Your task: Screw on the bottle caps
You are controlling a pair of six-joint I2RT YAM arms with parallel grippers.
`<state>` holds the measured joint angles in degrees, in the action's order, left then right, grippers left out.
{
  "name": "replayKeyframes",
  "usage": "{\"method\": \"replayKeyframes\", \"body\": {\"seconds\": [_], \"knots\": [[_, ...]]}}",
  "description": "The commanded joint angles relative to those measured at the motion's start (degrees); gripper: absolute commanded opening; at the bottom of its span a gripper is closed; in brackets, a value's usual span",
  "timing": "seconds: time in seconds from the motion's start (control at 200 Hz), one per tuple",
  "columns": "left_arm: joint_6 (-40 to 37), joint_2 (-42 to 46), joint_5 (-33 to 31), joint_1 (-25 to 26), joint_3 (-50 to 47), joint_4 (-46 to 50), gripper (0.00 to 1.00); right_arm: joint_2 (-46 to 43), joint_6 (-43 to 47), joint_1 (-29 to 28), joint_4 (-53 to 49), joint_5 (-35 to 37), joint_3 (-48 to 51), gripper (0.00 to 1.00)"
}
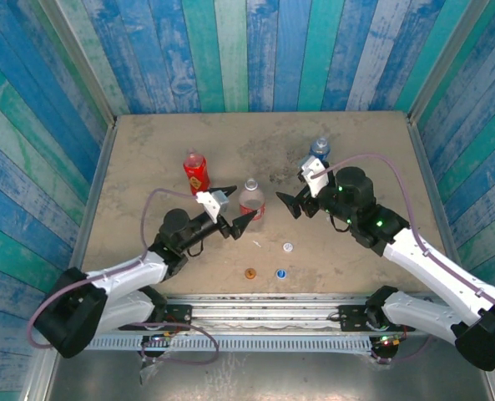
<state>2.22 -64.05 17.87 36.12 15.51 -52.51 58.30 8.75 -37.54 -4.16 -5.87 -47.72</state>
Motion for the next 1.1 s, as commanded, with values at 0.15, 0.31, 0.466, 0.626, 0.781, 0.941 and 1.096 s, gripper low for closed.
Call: {"method": "replayKeyframes", "body": {"seconds": [0.15, 0.31, 0.466, 0.626, 0.781, 0.941, 1.096], "knots": [[2.8, -11.2, -1.5, 0.4, -0.6, -16.8, 0.95, 1.0, -0.9, -0.3, -0.1, -0.2, 0.6, 1.0], [2.3, -17.2, -2.9, 0.6, -0.9, -22.1, 0.97, 1.5, -1.0, -0.2, -0.1, -0.2, 0.7, 1.0], [0.8, -21.8, -2.2, 0.8, -0.6, -24.8, 1.0, 1.5, -1.3, -0.2, 0.0, -0.2, 0.9, 1.0], [0.4, -25.6, -2.6, 1.1, 0.0, -27.9, 0.95, 1.6, -1.4, -0.2, -0.1, 0.0, 1.0, 1.0], [0.7, -27.2, -3.2, 1.1, 1.0, -27.4, 0.88, 1.4, -1.6, -0.2, -0.2, 0.3, 1.1, 1.0], [0.6, -27.8, -2.9, 1.1, 1.7, -27.1, 0.81, 1.6, -1.7, -0.2, -0.2, 0.5, 1.0, 1.0], [1.2, -28.3, -2.9, 1.1, 2.5, -26.8, 0.78, 1.8, -1.7, -0.3, -0.3, 0.4, 1.1, 1.0]]}}
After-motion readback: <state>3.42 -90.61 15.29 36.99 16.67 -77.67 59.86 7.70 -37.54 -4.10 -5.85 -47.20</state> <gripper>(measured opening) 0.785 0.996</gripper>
